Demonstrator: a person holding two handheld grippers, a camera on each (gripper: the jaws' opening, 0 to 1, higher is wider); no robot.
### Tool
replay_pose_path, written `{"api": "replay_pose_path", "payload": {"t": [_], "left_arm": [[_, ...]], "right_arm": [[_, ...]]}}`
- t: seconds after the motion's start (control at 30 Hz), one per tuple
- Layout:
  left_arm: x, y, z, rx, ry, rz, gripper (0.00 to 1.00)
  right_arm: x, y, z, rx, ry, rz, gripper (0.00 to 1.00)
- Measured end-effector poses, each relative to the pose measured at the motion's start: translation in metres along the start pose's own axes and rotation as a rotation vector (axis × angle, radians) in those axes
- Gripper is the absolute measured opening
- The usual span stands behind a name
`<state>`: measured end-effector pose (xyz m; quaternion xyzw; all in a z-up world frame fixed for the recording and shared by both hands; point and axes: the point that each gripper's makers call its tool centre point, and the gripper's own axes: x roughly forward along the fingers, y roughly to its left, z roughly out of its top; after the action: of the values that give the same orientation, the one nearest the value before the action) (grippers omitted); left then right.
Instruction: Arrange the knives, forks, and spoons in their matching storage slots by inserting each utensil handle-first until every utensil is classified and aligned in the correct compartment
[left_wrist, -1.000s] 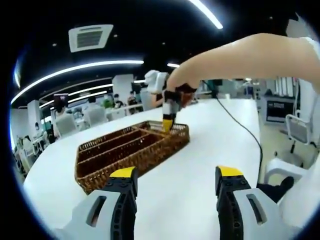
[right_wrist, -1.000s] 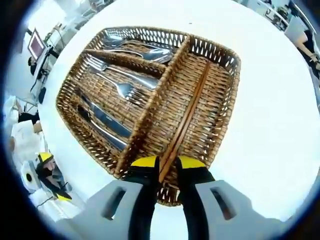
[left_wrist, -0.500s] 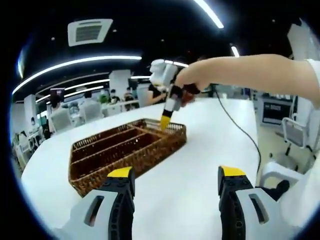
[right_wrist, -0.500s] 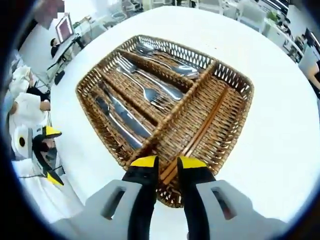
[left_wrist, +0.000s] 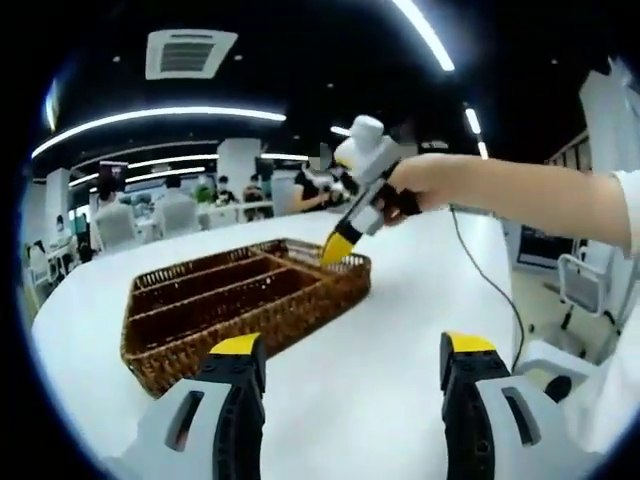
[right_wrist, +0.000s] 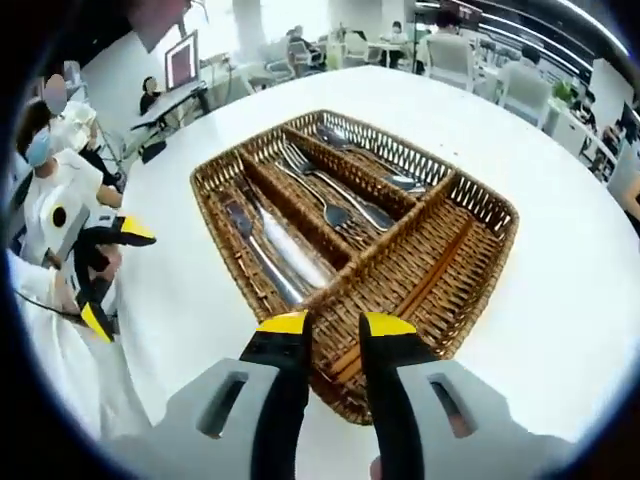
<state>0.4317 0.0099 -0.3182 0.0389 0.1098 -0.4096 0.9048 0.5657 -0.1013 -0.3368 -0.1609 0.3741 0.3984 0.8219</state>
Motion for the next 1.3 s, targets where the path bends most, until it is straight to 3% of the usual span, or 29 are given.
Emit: {"api": "replay_pose_path", "payload": {"t": [0.3,0.6,0.87,1.3], "left_arm": [[0.001,0.010,0.001,-0.018,-0.008,0.016,0.74],[-0.002,0.019,-0.003,-0.045,-0.008,0.022,0.78],[-0.007,0.024,-0.007,-0.103,-0.008,0.026,0.81],[-0.014,0.032,-0.014,-0.123,0.001,0.047,0.84]], "right_arm": [[0.001,0.012,0.005,-0.088,-0.124,0.008,0.27],[-0.005,0.019,0.012,-0.080,-0.302,0.012,0.33],[-0.009,0.032,0.005,-0.074,-0.390,0.032,0.37],[-0.015,0.057,-0.003,-0.102,-0.466,0.046,0.44]]}}
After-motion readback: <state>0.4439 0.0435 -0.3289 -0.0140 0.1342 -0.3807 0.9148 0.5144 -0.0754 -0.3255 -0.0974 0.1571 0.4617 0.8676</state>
